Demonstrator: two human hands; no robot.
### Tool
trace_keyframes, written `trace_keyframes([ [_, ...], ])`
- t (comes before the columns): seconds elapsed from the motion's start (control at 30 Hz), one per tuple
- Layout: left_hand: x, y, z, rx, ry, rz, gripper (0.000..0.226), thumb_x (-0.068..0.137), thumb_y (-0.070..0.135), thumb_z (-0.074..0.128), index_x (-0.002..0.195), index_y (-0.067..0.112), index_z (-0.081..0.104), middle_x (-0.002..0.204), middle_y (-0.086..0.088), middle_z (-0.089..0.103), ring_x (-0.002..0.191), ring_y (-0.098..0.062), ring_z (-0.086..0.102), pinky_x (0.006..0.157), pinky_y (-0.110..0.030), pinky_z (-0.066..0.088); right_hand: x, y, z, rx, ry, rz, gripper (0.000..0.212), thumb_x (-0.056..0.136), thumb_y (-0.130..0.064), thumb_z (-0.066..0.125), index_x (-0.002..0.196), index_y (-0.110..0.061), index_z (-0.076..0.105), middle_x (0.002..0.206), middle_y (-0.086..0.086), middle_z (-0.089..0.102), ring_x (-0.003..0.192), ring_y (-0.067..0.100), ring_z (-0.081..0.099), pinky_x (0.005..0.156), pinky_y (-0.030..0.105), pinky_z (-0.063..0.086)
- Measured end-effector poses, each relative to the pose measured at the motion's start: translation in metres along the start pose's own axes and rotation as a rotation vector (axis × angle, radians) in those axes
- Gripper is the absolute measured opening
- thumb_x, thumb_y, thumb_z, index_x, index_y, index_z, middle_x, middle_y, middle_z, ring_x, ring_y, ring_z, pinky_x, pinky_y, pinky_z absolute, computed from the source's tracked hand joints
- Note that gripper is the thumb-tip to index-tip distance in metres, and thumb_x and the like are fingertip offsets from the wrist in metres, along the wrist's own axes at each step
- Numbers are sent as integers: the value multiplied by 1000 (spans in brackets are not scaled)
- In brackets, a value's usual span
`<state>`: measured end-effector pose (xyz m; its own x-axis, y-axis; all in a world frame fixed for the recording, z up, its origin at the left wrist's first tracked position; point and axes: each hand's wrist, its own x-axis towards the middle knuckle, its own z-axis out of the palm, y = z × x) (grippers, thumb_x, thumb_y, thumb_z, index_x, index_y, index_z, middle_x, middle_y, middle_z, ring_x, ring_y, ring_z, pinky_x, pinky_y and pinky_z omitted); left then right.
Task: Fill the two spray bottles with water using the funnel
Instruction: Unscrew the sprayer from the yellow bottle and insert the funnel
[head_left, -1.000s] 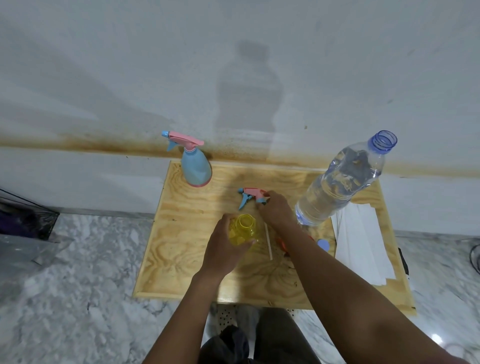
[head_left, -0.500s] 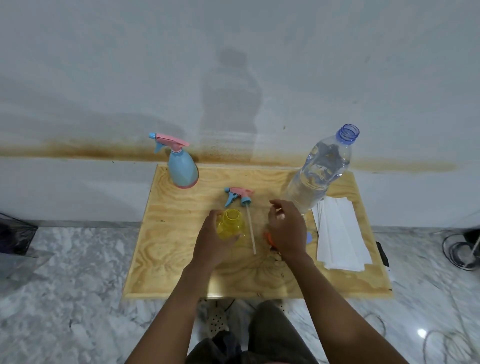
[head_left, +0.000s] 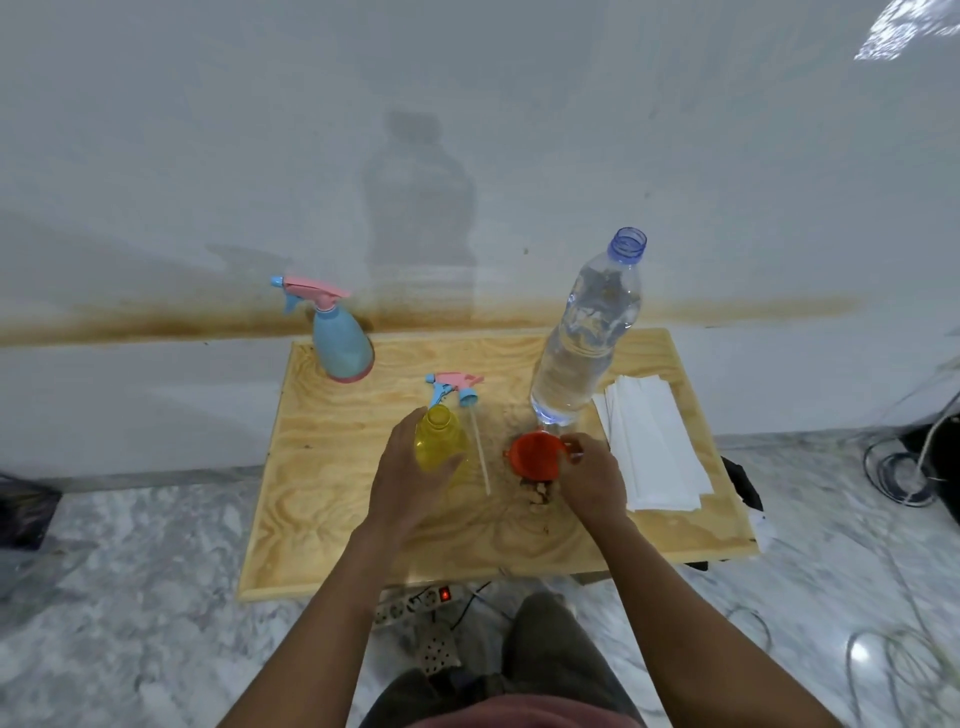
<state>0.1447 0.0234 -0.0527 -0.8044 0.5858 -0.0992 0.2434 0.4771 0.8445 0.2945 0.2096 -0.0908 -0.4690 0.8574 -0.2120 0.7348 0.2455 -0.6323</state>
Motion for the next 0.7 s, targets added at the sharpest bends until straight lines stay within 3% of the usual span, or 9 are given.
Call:
trace_keyframes([
  [0.07,-1,0,0,-34,9,10,55,83,29,78,131,28,51,125,13,59,118,-11,54,93,-22,40,0,0,0,27,12,-7,26,92,-33,57,115,-27,66,110,-4,69,100,16,64,85,38,54],
  [0.17,-2,1,0,-47,22,11,51,83,27,79,127,28,54,114,19,59,109,-7,56,91,-23,45,-2,-1,-1,48,21,-25,24,92,-33,58,114,-27,67,108,-4,69,98,14,63,83,35,52],
  [0.33,-1,-4,2,-21,39,-11,64,79,38,81,134,26,51,127,11,60,118,-12,56,99,-32,48,-3,1,-2,42,-58,12,34,90,-40,60,121,-27,62,111,-7,66,102,15,63,87,40,52],
  [0.5,-3,-2,2,-50,58,0,51,81,32,80,125,33,54,114,21,60,110,-8,58,96,-28,49,2,1,-1,59,-61,-1,22,93,-28,60,112,-22,67,104,-4,70,94,12,63,80,31,48],
  [0.7,-1,-4,5,-58,71,-31,55,76,36,83,124,30,57,119,14,64,111,-12,59,94,-37,53,-7,-24,-19,194,89,-104,19,97,-20,55,110,-15,68,95,-3,68,88,13,64,68,16,42],
])
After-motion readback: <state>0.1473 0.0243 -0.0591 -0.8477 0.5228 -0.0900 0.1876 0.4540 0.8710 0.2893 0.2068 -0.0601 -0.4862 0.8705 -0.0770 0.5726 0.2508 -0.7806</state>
